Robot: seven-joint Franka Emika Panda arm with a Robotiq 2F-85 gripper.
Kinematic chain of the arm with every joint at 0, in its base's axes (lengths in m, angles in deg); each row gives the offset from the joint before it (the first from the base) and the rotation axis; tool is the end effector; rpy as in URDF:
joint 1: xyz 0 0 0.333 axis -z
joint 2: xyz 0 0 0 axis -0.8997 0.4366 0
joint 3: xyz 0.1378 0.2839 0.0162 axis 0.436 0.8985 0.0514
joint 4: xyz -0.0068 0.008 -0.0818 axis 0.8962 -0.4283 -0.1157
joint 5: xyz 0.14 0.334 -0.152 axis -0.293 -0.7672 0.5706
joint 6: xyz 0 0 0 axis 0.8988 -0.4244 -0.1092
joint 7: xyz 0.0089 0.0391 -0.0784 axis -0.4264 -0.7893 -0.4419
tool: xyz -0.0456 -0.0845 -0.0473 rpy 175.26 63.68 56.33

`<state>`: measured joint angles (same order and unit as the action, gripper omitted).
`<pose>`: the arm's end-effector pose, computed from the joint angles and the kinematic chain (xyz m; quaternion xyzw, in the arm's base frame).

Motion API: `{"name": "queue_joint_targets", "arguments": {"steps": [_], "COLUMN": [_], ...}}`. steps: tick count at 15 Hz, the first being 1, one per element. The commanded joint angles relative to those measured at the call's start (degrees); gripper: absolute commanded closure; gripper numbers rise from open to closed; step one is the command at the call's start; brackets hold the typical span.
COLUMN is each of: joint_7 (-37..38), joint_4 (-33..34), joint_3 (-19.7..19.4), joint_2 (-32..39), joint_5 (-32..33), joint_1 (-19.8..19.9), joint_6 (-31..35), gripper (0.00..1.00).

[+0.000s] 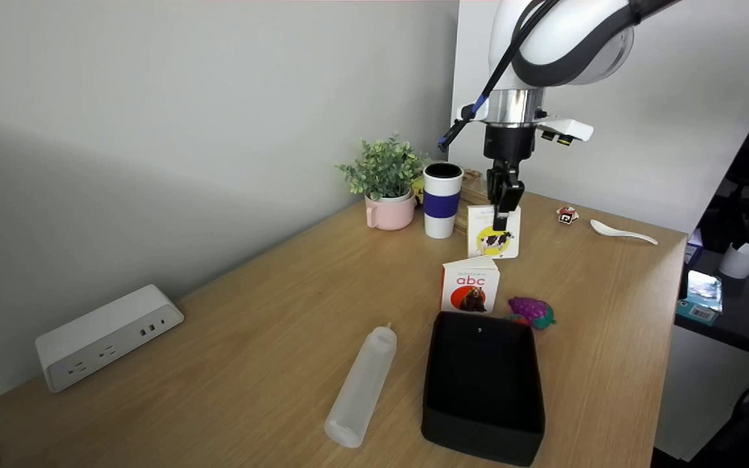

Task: Remove the book on the right from the box, remove the book on the left from the box

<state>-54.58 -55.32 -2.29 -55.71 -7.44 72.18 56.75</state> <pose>0.6719 -0.0430 0.2944 -0.9433 -0.3192 0.0214 0.0889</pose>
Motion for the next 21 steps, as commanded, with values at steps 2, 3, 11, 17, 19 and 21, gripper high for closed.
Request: {"name": "queue_joint_targets", "arguments": {"steps": [2,3,11,17,19,21], "joint_7": [-2.2,-0.35,11.44,10.67,11.32,11.58], "joint_4": [4.82,4.8,7.94,5.12,4.23,4.95], "joint_3": [0.95,0.27,-2.37,-1.16,-1.09,-0.52], "joint_2": [2.22,2.04,4.76,3.38,2.59,3.81], "joint_5": [-0.66,0.89,14.66,13.4,12.8,10.11], "joint_1": [0.57,-0.49,-5.2,-4.24,-4.01,-2.99], "joint_6": [-6.22,-6.65,-9.82,-7.22,-5.27,-3.59], "gripper": [0.96,0.96,0.96,0.96,0.96,0.96]}}
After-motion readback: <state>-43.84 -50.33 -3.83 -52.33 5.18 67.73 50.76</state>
